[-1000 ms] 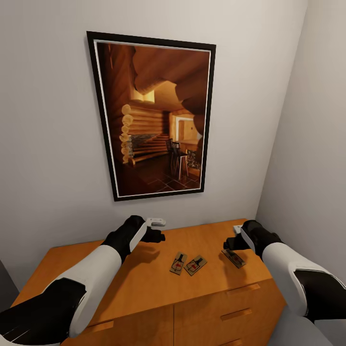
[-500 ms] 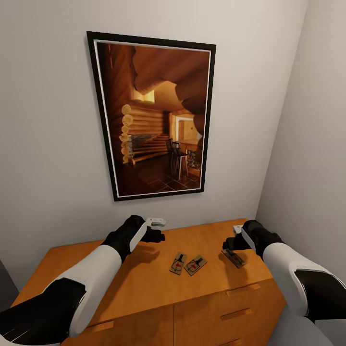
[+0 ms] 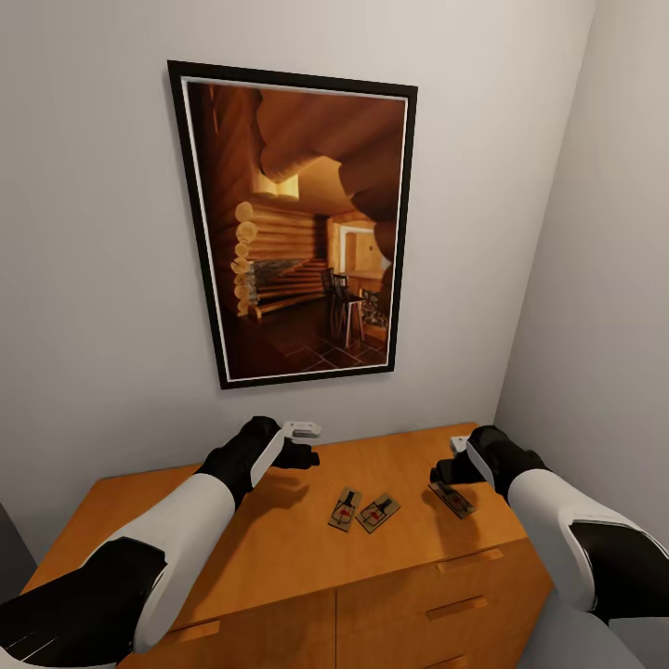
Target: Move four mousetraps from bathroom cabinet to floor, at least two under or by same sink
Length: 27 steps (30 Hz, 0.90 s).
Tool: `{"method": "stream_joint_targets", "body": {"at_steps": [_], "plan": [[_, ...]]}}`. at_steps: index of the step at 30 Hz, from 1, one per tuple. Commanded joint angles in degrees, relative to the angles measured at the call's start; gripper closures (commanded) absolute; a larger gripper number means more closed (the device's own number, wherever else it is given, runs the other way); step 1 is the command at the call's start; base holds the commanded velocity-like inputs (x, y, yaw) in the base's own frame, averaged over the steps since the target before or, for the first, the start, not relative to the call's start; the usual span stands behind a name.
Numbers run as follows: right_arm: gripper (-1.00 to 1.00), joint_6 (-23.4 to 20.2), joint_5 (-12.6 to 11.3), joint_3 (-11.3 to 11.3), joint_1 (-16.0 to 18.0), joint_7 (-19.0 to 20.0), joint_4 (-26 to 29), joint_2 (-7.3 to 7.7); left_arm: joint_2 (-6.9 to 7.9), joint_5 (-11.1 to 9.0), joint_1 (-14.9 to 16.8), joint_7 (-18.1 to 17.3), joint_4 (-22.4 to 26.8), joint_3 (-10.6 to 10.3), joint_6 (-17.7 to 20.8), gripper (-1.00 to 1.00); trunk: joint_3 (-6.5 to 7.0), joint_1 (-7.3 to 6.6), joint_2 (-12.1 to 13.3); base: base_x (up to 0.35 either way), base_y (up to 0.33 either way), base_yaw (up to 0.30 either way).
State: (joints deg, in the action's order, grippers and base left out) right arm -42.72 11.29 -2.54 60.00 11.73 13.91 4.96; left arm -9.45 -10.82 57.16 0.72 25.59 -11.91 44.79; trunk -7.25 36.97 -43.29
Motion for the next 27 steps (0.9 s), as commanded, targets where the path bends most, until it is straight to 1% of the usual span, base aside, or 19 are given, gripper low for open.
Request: {"method": "stream_joint_targets", "body": {"at_steps": [1,11,27], "plan": [[-1.00,-0.25,0.60,-0.27,0.03,0.42,-0.04,0.00,0.04,-0.28,0.05,0.08,0.06,-0.31,0.21,-1.00,-0.10,0.02,-0.08,0.000,0.000,0.000],[-1.00,-0.11,0.86,-0.27,0.03,0.62,-1.83,0.04,0.04,-0.29,0.05,0.08,0.01,-0.31,0.21,-1.00,-0.10,0.02,-0.08,0.000,0.000,0.000],[-1.00,-0.08,1.01,-0.27,0.03,0.63,-2.20,0.05,0.04,-0.34,0.05,0.08,-0.01,-0.31,0.21,-1.00,-0.10,0.02,-0.08,0.000,0.000,0.000]]}}
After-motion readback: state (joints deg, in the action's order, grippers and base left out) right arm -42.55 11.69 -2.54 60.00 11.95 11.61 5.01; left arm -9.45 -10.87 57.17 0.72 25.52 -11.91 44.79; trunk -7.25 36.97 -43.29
